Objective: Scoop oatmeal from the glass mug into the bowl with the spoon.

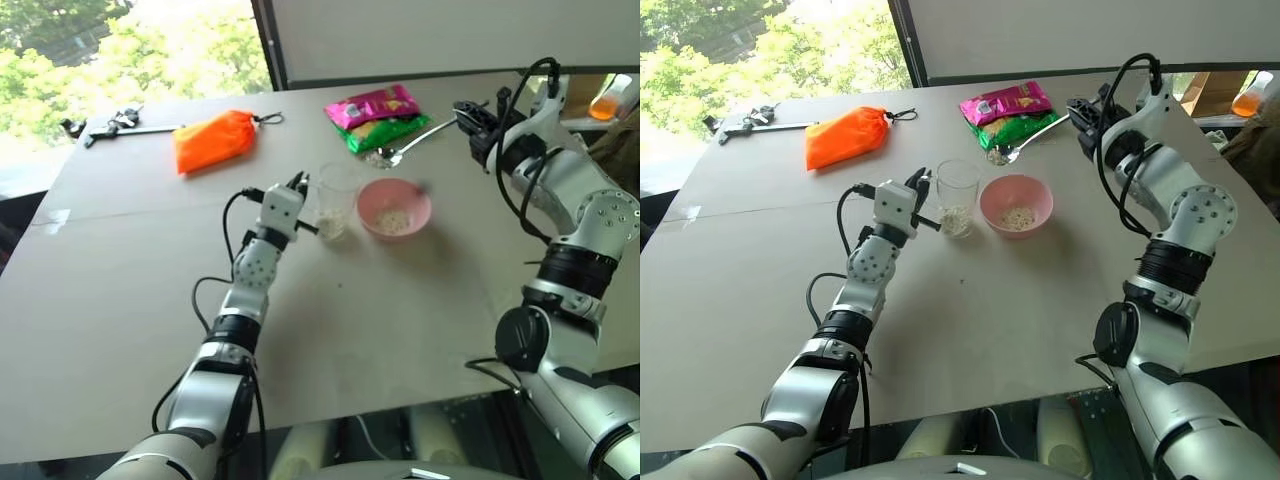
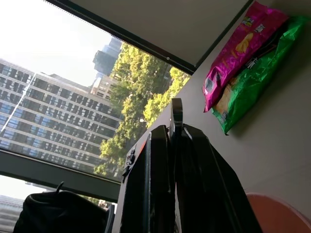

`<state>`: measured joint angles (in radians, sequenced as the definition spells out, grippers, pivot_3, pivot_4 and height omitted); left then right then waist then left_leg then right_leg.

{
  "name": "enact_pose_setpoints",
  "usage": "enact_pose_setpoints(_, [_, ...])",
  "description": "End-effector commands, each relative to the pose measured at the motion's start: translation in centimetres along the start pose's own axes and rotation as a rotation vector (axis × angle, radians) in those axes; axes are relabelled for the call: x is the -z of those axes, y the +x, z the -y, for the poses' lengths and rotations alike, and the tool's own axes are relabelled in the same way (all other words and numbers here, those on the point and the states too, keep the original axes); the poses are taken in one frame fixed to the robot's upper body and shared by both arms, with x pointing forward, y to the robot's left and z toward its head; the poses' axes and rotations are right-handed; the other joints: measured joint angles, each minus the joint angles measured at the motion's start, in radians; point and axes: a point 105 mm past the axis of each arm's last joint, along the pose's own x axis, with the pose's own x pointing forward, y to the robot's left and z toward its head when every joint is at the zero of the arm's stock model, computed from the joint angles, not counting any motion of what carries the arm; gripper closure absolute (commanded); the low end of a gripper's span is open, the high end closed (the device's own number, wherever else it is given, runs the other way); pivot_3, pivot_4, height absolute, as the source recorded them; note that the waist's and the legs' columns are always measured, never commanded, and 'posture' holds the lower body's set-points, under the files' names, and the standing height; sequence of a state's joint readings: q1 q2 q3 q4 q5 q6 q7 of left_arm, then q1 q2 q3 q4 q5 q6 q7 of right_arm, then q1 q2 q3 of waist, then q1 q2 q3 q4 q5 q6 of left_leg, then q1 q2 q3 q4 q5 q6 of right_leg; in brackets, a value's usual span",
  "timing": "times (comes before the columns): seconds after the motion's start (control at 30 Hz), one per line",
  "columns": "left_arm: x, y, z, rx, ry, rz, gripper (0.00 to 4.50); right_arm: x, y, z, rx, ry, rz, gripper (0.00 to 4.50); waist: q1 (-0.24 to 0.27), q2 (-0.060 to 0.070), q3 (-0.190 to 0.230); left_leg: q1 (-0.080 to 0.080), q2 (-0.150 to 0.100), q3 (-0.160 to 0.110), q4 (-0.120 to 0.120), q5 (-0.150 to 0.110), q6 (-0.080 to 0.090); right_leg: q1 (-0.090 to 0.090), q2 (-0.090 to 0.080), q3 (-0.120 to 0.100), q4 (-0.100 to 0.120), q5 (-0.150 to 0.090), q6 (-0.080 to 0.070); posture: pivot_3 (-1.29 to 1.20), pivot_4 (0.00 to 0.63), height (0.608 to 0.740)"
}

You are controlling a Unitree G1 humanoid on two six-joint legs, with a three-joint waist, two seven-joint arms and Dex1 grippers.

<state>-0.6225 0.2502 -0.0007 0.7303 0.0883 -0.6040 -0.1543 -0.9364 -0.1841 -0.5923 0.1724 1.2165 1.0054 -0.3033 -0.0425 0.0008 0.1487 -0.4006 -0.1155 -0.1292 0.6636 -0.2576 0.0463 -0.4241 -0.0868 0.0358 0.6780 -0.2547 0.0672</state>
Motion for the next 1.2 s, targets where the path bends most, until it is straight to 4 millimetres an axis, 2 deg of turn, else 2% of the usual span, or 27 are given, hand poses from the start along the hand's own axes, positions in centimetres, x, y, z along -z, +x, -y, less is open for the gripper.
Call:
enact_pose_setpoints(0.03, [-0.4, -0.2, -1.8, -0.072, 0.019, 0.018, 4.48, -0.4, -0.3, -0.1, 0.012, -0.124, 0.024, 4.5, 0.0, 0.0, 0.0, 0.0, 0.0, 0.0, 0.0, 0.0, 0.0, 0.0, 0.0, 0.001, 0.0, 0.0, 0.0, 0.0, 0.15, 0.74])
enact_pose_setpoints(0.17, [-0.1, -0.3, -2.9, -0.127, 0.02, 0.003, 4.48, 0.2, 0.0, 0.1, 0.052, -0.4, 0.007, 4.5, -0.001, 0.0, 0.0, 0.0, 0.0, 0.002, 0.0, 0.0, 0.0, -0.002, 0.0, 0.001, 0.0, 0.0, 0.0, 0.0, 0.15, 0.74])
enact_pose_setpoints(0.3, [-0.1, -0.3, -3.1, -0.132, 0.025, 0.002, 4.48, 1.5, 0.5, -1.4, -0.004, -0.628, -0.02, 4.5, -0.001, 0.0, 0.0, -0.004, 0.0, 0.005, 0.0, 0.0, 0.0, -0.007, 0.001, 0.002, 0.002, 0.0, 0.0, 0.0, 0.15, 0.74])
enact_pose_setpoints(0.53, [0.0, -0.4, -3.2, -0.138, 0.031, -0.002, 4.48, 5.0, -0.2, -5.7, -0.249, -1.067, -0.101, 4.5, -0.001, 0.0, 0.0, -0.014, 0.0, 0.003, 0.005, 0.0, 0.0, -0.015, 0.001, -0.001, 0.002, 0.0, 0.0, 0.0, 0.15, 0.74])
enact_pose_setpoints(0.57, [0.0, -0.4, -3.2, -0.139, 0.03, -0.002, 4.48, 5.9, -0.5, -6.4, -0.307, -1.189, -0.12, 4.5, -0.001, -0.001, 0.0, -0.014, 0.0, 0.003, 0.005, 0.0, 0.0, -0.015, 0.001, -0.001, 0.002, 0.0, 0.0, 0.0, 0.15, 0.74])
enact_pose_setpoints(0.67, [0.0, -0.4, -3.1, -0.139, 0.027, -0.001, 4.48, 7.6, -1.3, -7.5, -0.426, -1.41, -0.158, 4.5, 0.001, -0.001, -0.001, -0.014, 0.0, 0.002, 0.005, 0.0, 0.0, -0.015, 0.001, -0.002, 0.002, 0.0, 0.0, 0.0, 0.15, 0.74])
enact_pose_setpoints(0.77, [0.0, -0.3, -2.9, -0.138, 0.024, -0.001, 4.48, 8.6, -1.8, -8.0, -0.51, -1.519, -0.178, 4.5, 0.001, -0.001, -0.001, -0.015, 0.0, 0.002, 0.005, 0.0, 0.0, -0.015, 0.001, -0.002, 0.002, 0.0, 0.0, 0.0, 0.15, 0.74])
enact_pose_setpoints(0.8, [0.0, -0.3, -2.9, -0.138, 0.023, -0.001, 4.48, 8.7, -1.9, -8.0, -0.519, -1.524, -0.177, 4.5, 0.001, -0.001, -0.001, -0.014, 0.0, 0.002, 0.005, 0.0, 0.0, -0.015, 0.001, -0.002, 0.002, 0.0, 0.0, 0.0, 0.15, 0.74])
enact_pose_setpoints(0.87, [0.0, -0.3, -2.8, -0.136, 0.02, -0.001, 4.48, 7.7, -1.5, -7.7, -0.466, -1.415, -0.146, 4.5, 0.002, -0.002, -0.001, -0.015, 0.0, 0.002, 0.005, 0.0, 0.0, -0.015, 0.001, -0.002, 0.002, 0.0, 0.0, 0.0, 0.15, 0.74])
enact_pose_setpoints(1.0, [0.1, -0.3, -2.5, -0.131, 0.014, -0.003, 4.48, 2.7, -0.2, -6.9, -0.269, -1.051, 0.017, 4.5, 0.004, -0.004, -0.002, -0.014, 0.0, 0.001, 0.005, 0.0, 0.0, -0.015, 0.001, -0.003, 0.002, 0.0, 0.0, 0.0, 0.15, 0.74])
enact_pose_setpoints(1.07, [0.2, -0.3, -2.3, -0.127, 0.011, -0.004, 4.48, 0.3, 0.2, -7.6, -0.23, -0.835, 0.109, 4.5, 0.005, -0.004, -0.002, -0.014, 0.0, 0.001, 0.006, 0.0, 0.0, -0.014, 0.0, -0.003, 0.002, 0.0, 0.0, 0.0, 0.15, 0.74])
enact_pose_setpoints(1.1, [0.2, -0.3, -2.3, -0.126, 0.01, -0.004, 4.48, -0.3, 0.2, -8.0, -0.227, -0.764, 0.129, 4.5, 0.004, -0.004, -0.002, -0.015, 0.0, 0.001, 0.006, 0.0, 0.0, -0.014, 0.0, -0.003, 0.002, 0.0, 0.0, 0.0, 0.15, 0.74])
enact_pose_setpoints(1.2, [0.2, -0.3, -2.1, -0.12, 0.008, -0.003, 4.48, -0.6, 0.1, -10.5, -0.31, -0.596, 0.147, 4.5, 0.002, -0.004, -0.002, -0.015, 0.0, 0.0, 0.005, 0.0, 0.0, -0.015, 0.0, -0.003, 0.002, 0.0, 0.0, 0.0, 0.15, 0.74])
